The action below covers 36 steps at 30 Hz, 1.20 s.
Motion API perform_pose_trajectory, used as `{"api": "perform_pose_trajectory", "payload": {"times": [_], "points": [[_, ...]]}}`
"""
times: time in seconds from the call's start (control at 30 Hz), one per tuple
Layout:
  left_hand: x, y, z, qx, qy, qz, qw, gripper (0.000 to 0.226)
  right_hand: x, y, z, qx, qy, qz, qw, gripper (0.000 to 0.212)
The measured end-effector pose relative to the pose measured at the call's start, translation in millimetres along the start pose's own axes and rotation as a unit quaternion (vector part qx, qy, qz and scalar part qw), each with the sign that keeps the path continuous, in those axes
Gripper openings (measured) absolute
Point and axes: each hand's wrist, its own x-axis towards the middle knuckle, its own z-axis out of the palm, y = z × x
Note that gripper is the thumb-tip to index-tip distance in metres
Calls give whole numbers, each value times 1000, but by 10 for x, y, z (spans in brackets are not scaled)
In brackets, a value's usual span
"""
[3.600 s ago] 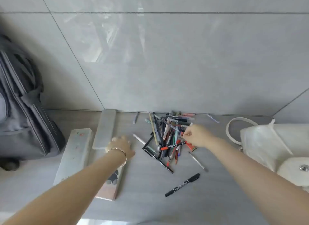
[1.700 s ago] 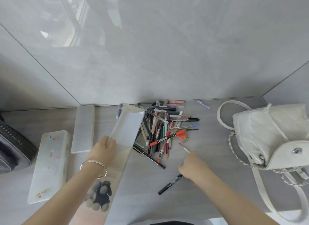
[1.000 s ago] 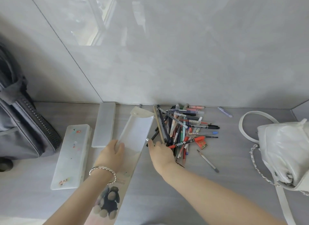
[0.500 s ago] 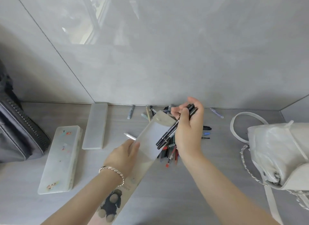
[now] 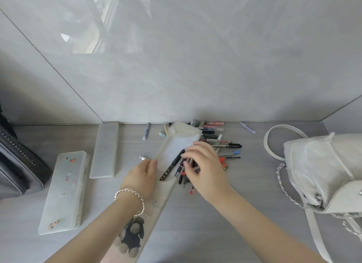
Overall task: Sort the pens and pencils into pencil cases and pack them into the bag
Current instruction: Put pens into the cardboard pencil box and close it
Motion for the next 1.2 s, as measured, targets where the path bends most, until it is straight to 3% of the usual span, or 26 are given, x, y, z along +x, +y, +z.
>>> {"api": "perform_pose_trajectory", "payload": {"times": [0.03, 0.1, 0.13, 0.2, 0.27, 0.4, 0.53, 0.63, 0.8, 0.97, 1.13, 1.2], "points": [[39, -19, -25, -3, 7, -6, 1000, 29, 2, 78, -41, 5, 4, 26, 1000, 12], [95, -63, -81, -11, 24, -12, 1000, 28, 35, 302, -103, 17, -25, 196, 980, 11], [106, -81, -107, -16, 30, -15, 999, 28, 59, 420, -113, 35, -82, 321, 943, 16], [123, -108, -147, -22, 38, -19, 999, 31, 108, 594, -92, 85, -193, 518, 829, 33], [126, -126, -163, -24, 42, -21, 999, 34, 153, 695, -24, 130, -202, 593, 768, 35], [111, -156, -152, -15, 44, -23, 999, 35, 181, 744, 90, 171, -135, 632, 744, 27], [115, -187, -143, -7, 41, -24, 999, 33, 219, 766, 28, 279, -47, 642, 713, 29], [113, -184, -113, 4, 30, -19, 999, 31, 274, 991, -106, 266, 9, 656, 706, 32], [74, -91, -62, 9, 17, -9, 1000, 29, 301, 1232, -205, 142, -58, 680, 717, 29], [1, -30, -20, 20, 11, 6, 1000, 27, 372, 1231, -51, 198, -34, 696, 690, 15], [-20, -49, -16, 20, 7, 5, 1000, 25, 295, 1184, -93, 264, 34, 717, 644, 29], [-22, -53, -12, 28, -2, 1, 1000, 26, 311, 1021, -189, 344, 60, 693, 631, 30]]}}
